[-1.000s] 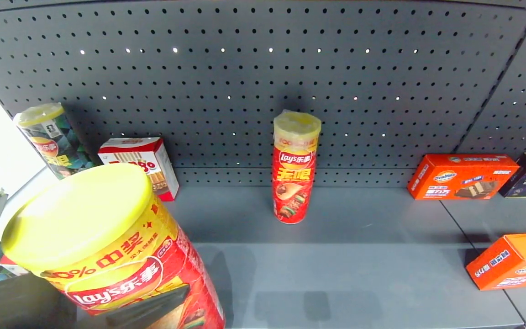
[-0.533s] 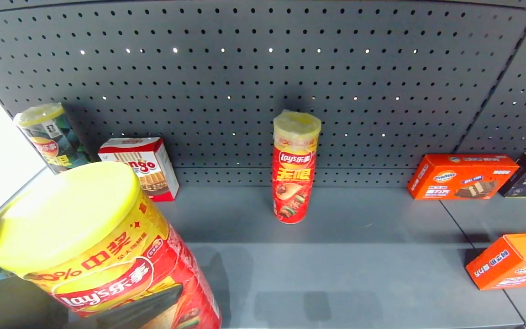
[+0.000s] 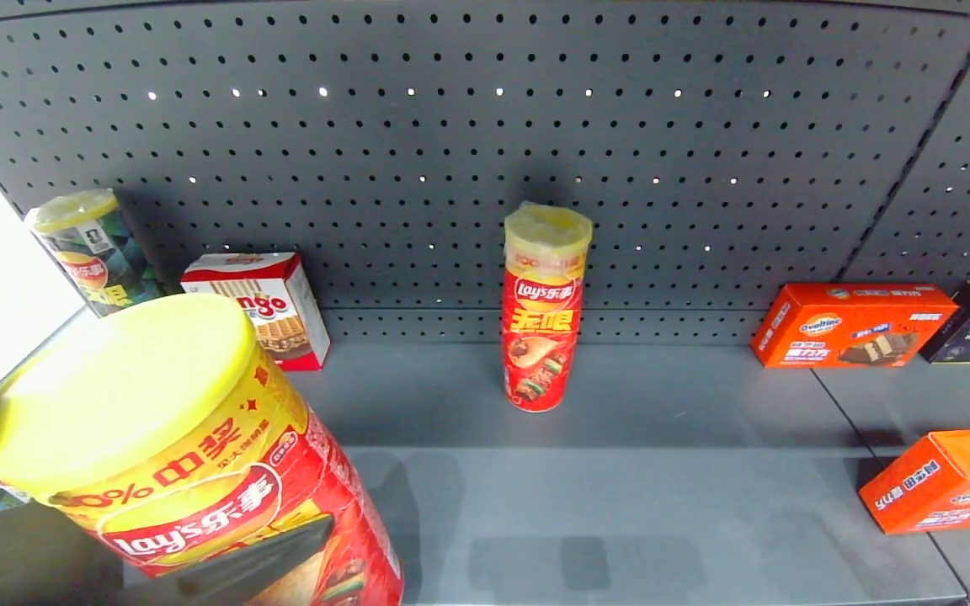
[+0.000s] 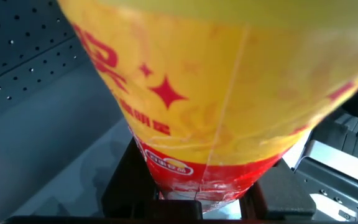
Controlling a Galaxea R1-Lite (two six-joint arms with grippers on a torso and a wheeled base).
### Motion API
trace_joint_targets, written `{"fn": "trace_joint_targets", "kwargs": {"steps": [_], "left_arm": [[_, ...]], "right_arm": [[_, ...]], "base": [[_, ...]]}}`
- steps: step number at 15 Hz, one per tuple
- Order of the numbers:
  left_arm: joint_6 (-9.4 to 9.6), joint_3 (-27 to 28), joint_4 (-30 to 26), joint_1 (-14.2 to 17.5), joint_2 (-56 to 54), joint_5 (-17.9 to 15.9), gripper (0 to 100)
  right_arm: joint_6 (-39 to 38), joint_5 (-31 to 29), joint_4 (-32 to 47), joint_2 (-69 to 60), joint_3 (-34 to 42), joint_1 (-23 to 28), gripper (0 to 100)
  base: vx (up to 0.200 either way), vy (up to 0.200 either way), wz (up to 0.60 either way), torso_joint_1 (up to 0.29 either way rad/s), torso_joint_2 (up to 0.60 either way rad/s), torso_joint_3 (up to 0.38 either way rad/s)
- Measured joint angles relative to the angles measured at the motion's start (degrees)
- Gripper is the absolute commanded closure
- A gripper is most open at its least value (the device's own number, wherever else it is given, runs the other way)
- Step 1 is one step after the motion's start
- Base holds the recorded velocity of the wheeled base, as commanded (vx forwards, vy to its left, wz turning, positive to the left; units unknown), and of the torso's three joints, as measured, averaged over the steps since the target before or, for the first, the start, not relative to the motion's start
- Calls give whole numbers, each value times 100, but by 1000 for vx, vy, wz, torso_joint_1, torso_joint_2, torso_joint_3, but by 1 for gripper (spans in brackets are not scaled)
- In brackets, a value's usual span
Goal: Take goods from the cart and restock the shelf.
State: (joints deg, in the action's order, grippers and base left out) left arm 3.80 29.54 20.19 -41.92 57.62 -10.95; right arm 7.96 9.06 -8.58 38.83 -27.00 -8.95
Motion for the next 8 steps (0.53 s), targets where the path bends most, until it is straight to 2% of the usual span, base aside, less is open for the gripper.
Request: {"fn": "trace_joint_targets", "kwargs": {"steps": [2,5,8], "left_arm": [[5,23,9,2,0,4,100],[7,26,20,0,1,99,100],[7,91,28,-2,28,110,100]], "right_arm": [[55,13,-145,681,-234,-229,0],[-28,2,-182,1407,-592,-940,0],[-50,46,-230,1958,-783,-1204,0]], "base": [[0,0,0,0,0,0],[0,0,0,0,0,0],[0,0,0,0,0,0]]}}
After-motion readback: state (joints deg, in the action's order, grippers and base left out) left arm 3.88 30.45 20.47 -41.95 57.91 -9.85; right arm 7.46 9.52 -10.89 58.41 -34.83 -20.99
